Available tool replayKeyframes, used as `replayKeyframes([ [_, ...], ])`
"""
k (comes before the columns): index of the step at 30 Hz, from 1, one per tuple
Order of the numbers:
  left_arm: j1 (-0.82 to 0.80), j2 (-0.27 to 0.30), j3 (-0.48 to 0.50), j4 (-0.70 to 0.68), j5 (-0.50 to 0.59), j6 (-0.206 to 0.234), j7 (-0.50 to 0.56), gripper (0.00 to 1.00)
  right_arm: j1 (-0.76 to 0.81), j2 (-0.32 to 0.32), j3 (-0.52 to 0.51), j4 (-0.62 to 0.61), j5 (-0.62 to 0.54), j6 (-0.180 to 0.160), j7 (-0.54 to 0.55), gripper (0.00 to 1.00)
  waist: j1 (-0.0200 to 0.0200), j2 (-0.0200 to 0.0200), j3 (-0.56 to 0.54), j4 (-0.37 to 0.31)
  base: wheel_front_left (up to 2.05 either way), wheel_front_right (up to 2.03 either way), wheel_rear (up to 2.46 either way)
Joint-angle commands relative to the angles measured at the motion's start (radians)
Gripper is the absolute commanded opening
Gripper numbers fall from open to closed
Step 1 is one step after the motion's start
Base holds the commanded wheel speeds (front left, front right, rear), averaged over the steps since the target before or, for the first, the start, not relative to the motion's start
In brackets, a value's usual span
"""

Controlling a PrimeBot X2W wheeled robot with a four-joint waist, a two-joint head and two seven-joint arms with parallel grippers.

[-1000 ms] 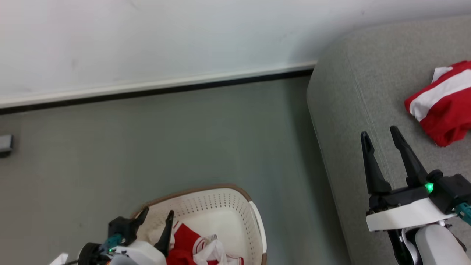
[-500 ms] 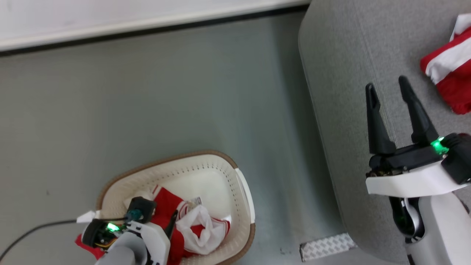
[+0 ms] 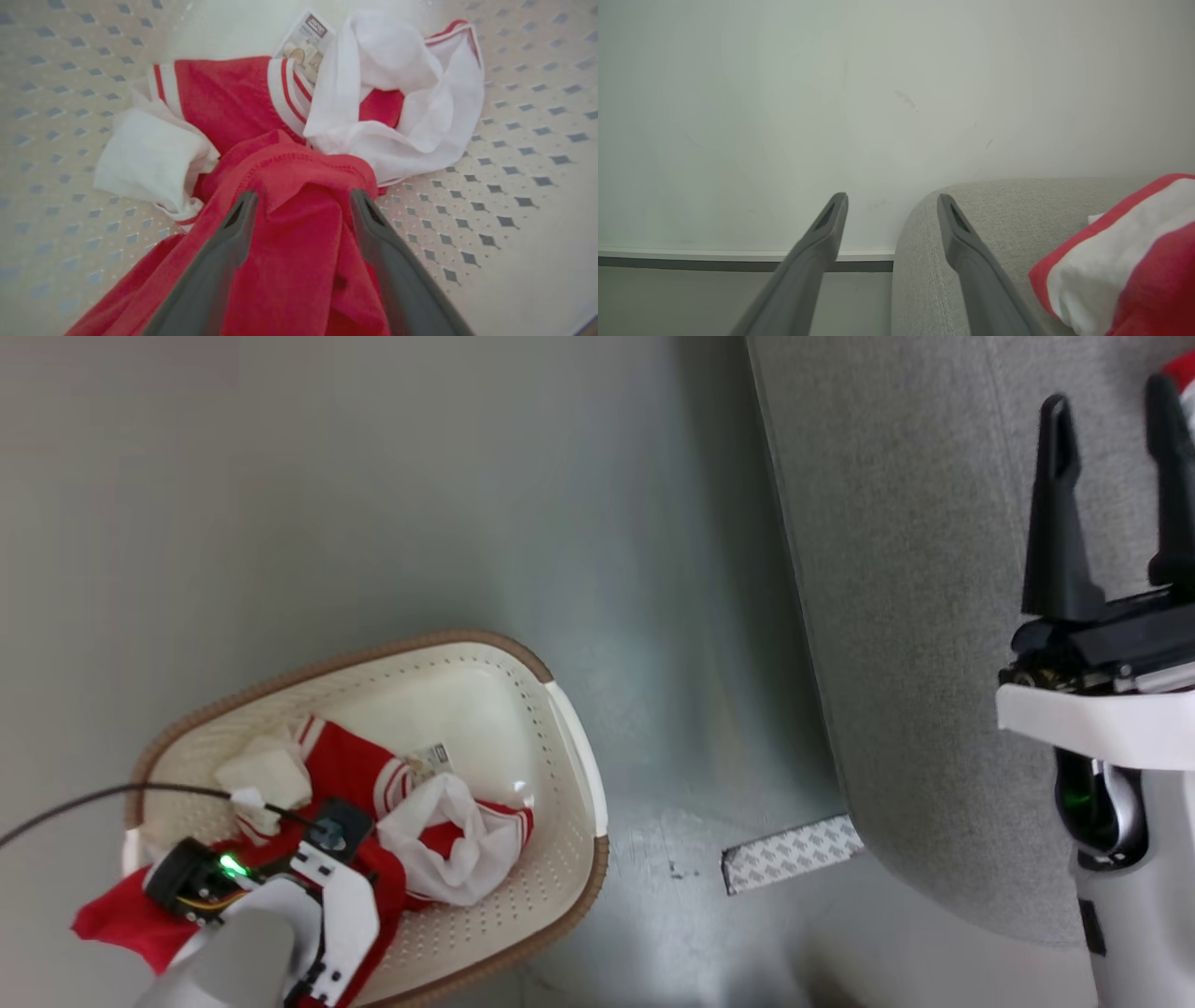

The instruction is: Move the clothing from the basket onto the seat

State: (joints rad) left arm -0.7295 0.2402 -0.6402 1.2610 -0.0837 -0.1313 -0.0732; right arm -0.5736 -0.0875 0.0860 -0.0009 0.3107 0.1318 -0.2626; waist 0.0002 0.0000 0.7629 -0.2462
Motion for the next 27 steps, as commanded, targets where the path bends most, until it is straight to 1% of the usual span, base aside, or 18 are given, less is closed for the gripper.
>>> replayKeyframes([
  [1,-0.015,0.015,-0.007,0.007,0.011,0.002,0.009,1.00,-0.016,0.006,-0.005,-0.010,0.002,-0.002,-0.003,1.00,-0.0002,0.0000,0.049,-0.025,0.00,0.00,0.00],
  [8,-0.063,0.047,-0.089,0.022,0.029,0.002,0.124,1.00,-0.035,0.014,-0.025,-0.057,0.003,-0.002,-0.003,1.00,-0.0002,0.0000,0.124,-0.049,0.00,0.00,0.00],
  [11,-0.082,0.069,-0.118,0.026,0.021,0.002,0.192,1.00,-0.036,0.017,-0.025,-0.063,0.004,-0.002,-0.003,1.00,-0.0002,0.0000,0.150,-0.058,0.00,0.00,0.00],
  [13,-0.092,0.082,-0.120,0.027,0.004,0.002,0.231,1.00,-0.038,0.022,-0.020,-0.070,0.005,-0.002,-0.003,1.00,-0.0002,0.0000,0.169,-0.067,0.00,0.00,0.00],
  [16,-0.114,0.113,-0.137,0.028,0.019,0.002,0.280,1.00,-0.044,0.029,-0.014,-0.077,0.012,-0.002,-0.003,1.00,-0.0002,0.0000,0.196,-0.084,0.00,0.00,0.00],
  [20,-0.116,0.125,-0.145,0.030,-0.003,0.002,0.310,1.00,-0.050,0.034,-0.012,-0.076,0.015,-0.002,-0.003,1.00,-0.0002,0.0000,0.215,-0.096,0.00,0.00,0.00],
  [21,-0.117,0.125,-0.146,0.030,-0.009,0.002,0.302,0.25,-0.053,0.035,-0.011,-0.075,0.015,-0.002,-0.003,1.00,-0.0002,0.0000,0.217,-0.098,0.00,0.00,0.00],
  [22,-0.119,0.125,-0.146,0.030,-0.018,0.002,0.290,0.00,-0.056,0.036,-0.010,-0.073,0.016,-0.002,-0.003,1.00,-0.0002,0.0000,0.219,-0.099,0.00,0.00,0.00],
  [27,-0.109,0.127,-0.158,0.029,-0.049,0.000,0.251,0.00,-0.061,0.037,-0.013,-0.059,0.009,-0.002,-0.003,1.00,-0.0002,0.0000,0.201,-0.098,0.00,0.00,0.00],
])
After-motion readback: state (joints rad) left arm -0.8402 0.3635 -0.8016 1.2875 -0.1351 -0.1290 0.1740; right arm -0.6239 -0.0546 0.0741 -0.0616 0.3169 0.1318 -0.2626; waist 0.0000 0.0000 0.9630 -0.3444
